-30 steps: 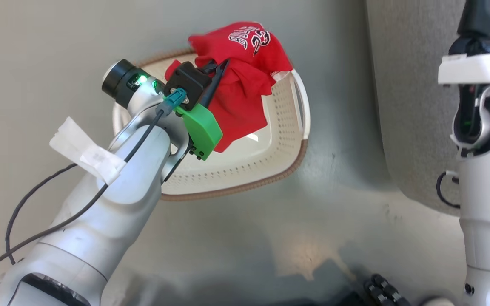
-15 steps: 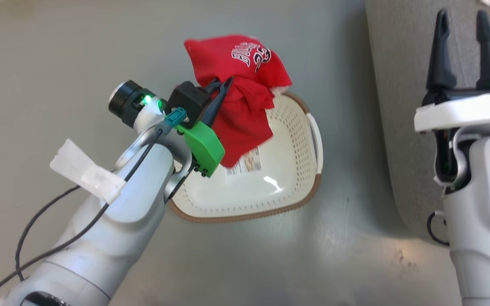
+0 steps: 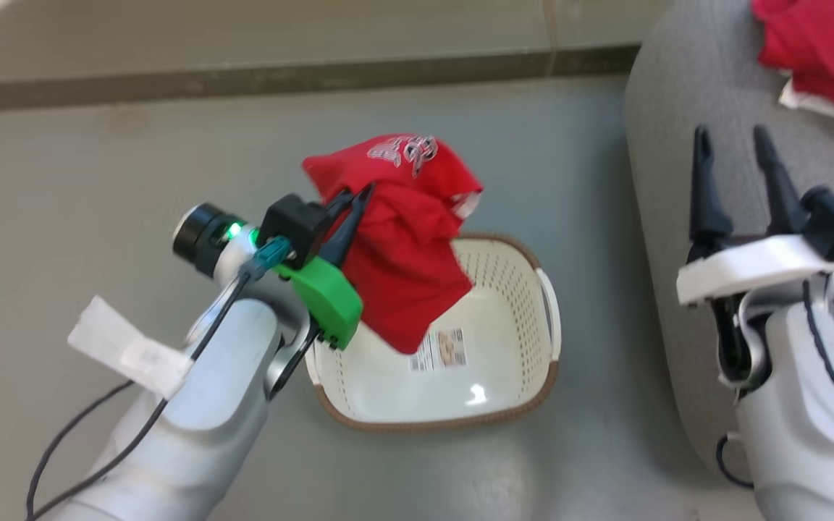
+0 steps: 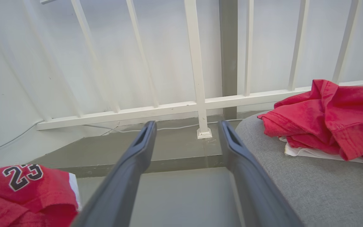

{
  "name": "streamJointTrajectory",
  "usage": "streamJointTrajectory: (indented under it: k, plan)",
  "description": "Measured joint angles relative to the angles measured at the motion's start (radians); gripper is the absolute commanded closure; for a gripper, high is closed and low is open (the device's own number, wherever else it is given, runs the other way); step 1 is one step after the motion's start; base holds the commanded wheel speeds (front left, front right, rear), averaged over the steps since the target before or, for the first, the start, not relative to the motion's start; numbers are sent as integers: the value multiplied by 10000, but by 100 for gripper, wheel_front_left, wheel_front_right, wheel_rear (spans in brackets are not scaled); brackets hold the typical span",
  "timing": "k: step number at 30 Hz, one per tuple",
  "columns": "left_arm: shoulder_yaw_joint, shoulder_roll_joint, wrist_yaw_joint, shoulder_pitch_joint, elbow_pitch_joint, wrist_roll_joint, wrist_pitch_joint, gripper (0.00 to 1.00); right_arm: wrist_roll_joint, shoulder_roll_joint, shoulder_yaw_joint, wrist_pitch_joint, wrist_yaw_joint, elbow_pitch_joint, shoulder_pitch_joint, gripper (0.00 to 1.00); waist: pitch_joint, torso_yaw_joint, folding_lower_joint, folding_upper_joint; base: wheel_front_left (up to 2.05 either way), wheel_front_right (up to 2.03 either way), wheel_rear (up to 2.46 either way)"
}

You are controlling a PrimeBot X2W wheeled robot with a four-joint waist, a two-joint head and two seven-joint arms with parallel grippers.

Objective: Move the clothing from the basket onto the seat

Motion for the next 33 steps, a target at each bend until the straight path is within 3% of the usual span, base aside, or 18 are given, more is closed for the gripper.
streamJointTrajectory:
  k: [8,20,29,33]
  plan:
    - [255,360,125,719,-184,-362,0,100,75,42,328,0,40,537,802,0,-1312,76,0,0,0,0,0]
    - [267,408,188,1068,-654,-510,199,100,173,75,872,0,100,1022,1769,0,-2960,38,0,0,0,0,0]
    - [259,435,230,1069,-1225,-583,616,100,282,98,1498,0,205,1047,1790,0,-3531,21,0,0,0,0,0]
    - [192,433,314,1067,-1597,-583,848,100,426,98,2441,0,410,1147,1789,0,-3581,78,0,0,0,0,0]
